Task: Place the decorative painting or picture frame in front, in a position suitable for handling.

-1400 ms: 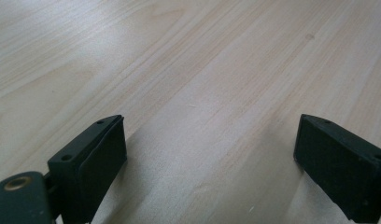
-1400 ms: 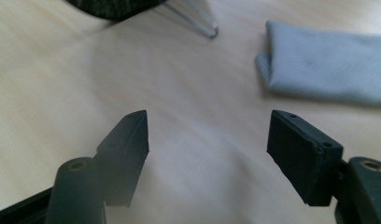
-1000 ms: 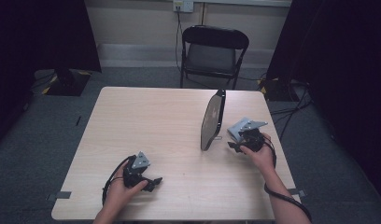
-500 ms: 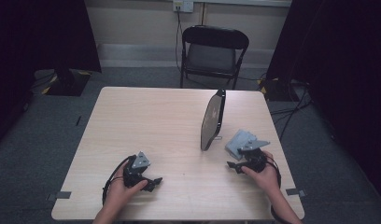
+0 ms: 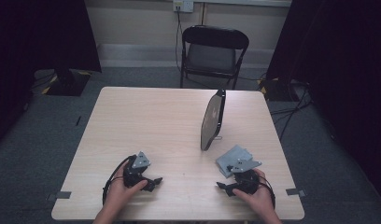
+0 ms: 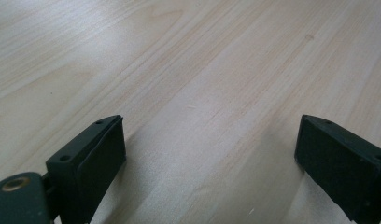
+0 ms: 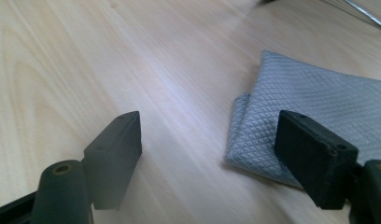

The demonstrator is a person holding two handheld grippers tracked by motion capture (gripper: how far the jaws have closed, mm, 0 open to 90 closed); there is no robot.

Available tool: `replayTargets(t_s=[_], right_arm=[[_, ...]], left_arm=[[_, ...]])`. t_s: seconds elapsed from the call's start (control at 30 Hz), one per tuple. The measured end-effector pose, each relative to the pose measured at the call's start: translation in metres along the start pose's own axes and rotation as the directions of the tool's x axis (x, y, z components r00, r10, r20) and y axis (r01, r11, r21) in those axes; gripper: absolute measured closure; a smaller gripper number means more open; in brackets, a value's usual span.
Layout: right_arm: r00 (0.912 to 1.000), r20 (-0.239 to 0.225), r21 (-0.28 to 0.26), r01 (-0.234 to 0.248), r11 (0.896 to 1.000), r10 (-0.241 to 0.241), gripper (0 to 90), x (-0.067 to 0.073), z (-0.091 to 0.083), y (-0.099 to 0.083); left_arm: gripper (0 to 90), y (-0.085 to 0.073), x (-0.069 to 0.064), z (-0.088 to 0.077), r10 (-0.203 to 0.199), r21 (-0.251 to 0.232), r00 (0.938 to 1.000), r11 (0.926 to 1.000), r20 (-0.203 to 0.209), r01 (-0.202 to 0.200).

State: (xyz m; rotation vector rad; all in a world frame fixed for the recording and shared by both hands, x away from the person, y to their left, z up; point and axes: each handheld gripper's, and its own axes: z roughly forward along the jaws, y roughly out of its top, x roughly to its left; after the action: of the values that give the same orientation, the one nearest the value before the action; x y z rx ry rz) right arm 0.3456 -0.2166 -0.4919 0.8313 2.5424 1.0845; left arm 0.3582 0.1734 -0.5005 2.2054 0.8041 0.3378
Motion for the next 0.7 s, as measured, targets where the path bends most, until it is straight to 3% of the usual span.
replayTargets(t_s=[0.1,0.17,0.23,0.37,0.57,0.63,0.7], right_arm=[[0.9998,-0.012,0.005,0.016,1.0,-0.016,23.9,0.006,0.002,0.003],[0.9993,0.004,0.01,0.036,0.999,-0.036,26.2,0.008,0.001,0.005],[0.9998,0.002,-0.007,0.02,1.0,-0.019,26.1,0.004,-0.002,0.005],[0.9986,0.025,-0.056,-0.044,0.997,0.046,26.5,-0.017,-0.014,0.006],[0.9888,0.13,-0.022,-0.071,0.997,0.073,30.7,-0.056,-0.025,0.004],[0.9873,0.111,-0.016,-0.112,0.994,0.113,31.6,-0.064,-0.025,-0.001],[0.9831,0.138,0.004,-0.123,0.992,0.121,31.8,-0.069,-0.024,-0.006]], left_arm=[[8.3,0.0,0.0,0.0,0.0,0.0,1.0,1.0,0.0,0.0],[8.2,0.0,0.0,0.0,0.0,0.0,1.0,1.0,0.0,0.0],[8.2,0.0,0.0,0.0,0.0,0.0,1.0,1.0,0.0,0.0],[8.2,0.0,0.0,0.0,0.001,0.001,1.0,1.0,0.0,-0.001],[8.2,0.0,0.0,0.0,0.002,0.002,1.0,1.0,0.0,-0.002],[8.2,0.0,0.0,0.0,0.001,0.001,1.0,1.0,0.0,-0.001],[8.2,0.0,0.0,0.0,0.001,0.0,1.0,1.0,0.0,-0.001]])
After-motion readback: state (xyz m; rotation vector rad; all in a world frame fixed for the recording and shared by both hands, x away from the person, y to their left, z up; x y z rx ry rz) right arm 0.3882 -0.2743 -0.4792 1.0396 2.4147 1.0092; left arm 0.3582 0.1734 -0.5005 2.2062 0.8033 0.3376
